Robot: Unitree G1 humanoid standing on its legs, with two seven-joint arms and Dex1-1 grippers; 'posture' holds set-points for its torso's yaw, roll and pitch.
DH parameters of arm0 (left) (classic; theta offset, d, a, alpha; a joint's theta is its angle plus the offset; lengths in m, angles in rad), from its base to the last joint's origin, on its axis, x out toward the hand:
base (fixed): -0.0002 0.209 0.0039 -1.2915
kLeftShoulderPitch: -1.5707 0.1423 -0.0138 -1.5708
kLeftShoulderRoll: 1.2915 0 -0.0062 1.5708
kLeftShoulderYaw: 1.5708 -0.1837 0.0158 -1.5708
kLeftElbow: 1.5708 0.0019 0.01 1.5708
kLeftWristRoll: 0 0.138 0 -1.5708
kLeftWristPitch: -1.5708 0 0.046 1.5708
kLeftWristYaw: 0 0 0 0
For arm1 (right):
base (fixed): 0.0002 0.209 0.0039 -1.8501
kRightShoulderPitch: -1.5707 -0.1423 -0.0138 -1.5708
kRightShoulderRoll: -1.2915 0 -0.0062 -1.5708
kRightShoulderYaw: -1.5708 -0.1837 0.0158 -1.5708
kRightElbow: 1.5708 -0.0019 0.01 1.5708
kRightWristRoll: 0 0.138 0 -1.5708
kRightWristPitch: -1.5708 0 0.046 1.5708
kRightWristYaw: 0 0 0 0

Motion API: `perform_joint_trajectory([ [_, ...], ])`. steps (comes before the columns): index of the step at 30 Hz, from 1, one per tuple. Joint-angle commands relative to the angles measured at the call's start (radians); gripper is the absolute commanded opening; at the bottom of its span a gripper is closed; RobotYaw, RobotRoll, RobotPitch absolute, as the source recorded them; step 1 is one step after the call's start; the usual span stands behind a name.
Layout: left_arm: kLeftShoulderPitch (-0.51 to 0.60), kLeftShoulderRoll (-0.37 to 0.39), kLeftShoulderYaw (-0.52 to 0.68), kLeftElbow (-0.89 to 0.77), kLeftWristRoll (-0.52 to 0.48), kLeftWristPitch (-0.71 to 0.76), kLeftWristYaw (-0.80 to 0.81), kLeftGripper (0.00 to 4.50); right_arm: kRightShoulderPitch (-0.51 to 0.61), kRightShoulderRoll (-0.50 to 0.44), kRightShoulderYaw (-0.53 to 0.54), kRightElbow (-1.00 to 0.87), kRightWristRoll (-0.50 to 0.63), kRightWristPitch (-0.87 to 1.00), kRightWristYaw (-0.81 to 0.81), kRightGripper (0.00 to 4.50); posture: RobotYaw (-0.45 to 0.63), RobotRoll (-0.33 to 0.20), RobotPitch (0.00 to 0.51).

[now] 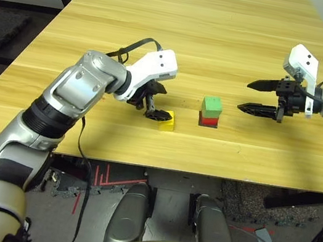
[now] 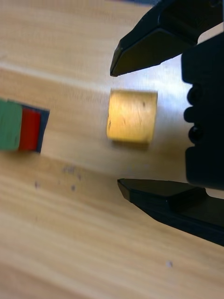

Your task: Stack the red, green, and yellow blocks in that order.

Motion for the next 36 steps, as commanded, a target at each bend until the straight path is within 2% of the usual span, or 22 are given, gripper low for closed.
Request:
perform_joint_trajectory([
  [1, 0.030, 0.010, -0.037, -0.031, -0.005, -0.005, 0.018, 4.47, 0.007, -0.004, 0.013, -0.003, -0.005, -0.006, 0.007, 4.50, 0.25, -0.112, 0.079],
  [9, 0.066, 0.012, -0.109, -0.004, 0.044, -0.104, 0.058, 4.47, 0.026, -0.011, 0.004, -0.032, 0.007, 0.011, 0.007, 4.50, 0.23, -0.115, 0.085],
  [14, 0.084, -0.027, -0.109, 0.054, 0.073, -0.147, 0.120, 4.47, 0.046, -0.017, -0.006, -0.057, 0.018, 0.025, 0.006, 4.50, 0.22, -0.115, 0.083],
  [17, 0.088, -0.036, -0.094, 0.045, 0.069, -0.124, 0.143, 3.90, 0.055, -0.026, -0.013, -0.067, 0.025, 0.033, 0.007, 4.50, 0.21, -0.115, 0.082],
  [18, 0.078, -0.029, -0.088, 0.021, 0.053, -0.083, 0.136, 3.50, 0.057, -0.030, -0.016, -0.067, 0.025, 0.033, 0.006, 4.50, 0.21, -0.112, 0.079],
  [22, -0.012, -0.002, -0.076, -0.048, 0.008, 0.029, 0.100, 2.12, 0.065, -0.040, -0.024, -0.067, 0.025, 0.031, 0.004, 4.50, 0.21, -0.103, 0.075],
  [27, -0.206, -0.008, -0.057, -0.063, -0.070, 0.151, 0.054, 2.04, 0.090, -0.049, -0.034, -0.092, 0.034, 0.044, -0.001, 4.50, 0.21, -0.088, 0.074],
  [28, -0.253, -0.020, -0.059, -0.045, -0.077, 0.165, 0.054, 2.04, 0.099, -0.051, -0.035, -0.100, 0.036, 0.048, -0.003, 4.50, 0.21, -0.072, 0.071],
  [30, -0.330, -0.056, -0.059, -0.004, -0.092, 0.187, 0.059, 2.04, 0.116, -0.051, -0.038, -0.116, 0.040, 0.055, -0.010, 4.50, 0.21, -0.064, 0.069],
  [32, -0.394, -0.131, -0.039, 0.062, -0.114, 0.220, 0.084, 2.04, 0.134, -0.047, -0.040, -0.136, 0.047, 0.069, -0.020, 4.50, 0.21, -0.058, 0.070],
  [36, -0.439, -0.203, -0.078, 0.174, -0.097, 0.171, 0.107, 2.04, 0.157, -0.039, -0.038, -0.160, 0.057, 0.082, -0.042, 4.50, 0.19, -0.049, 0.068],
])
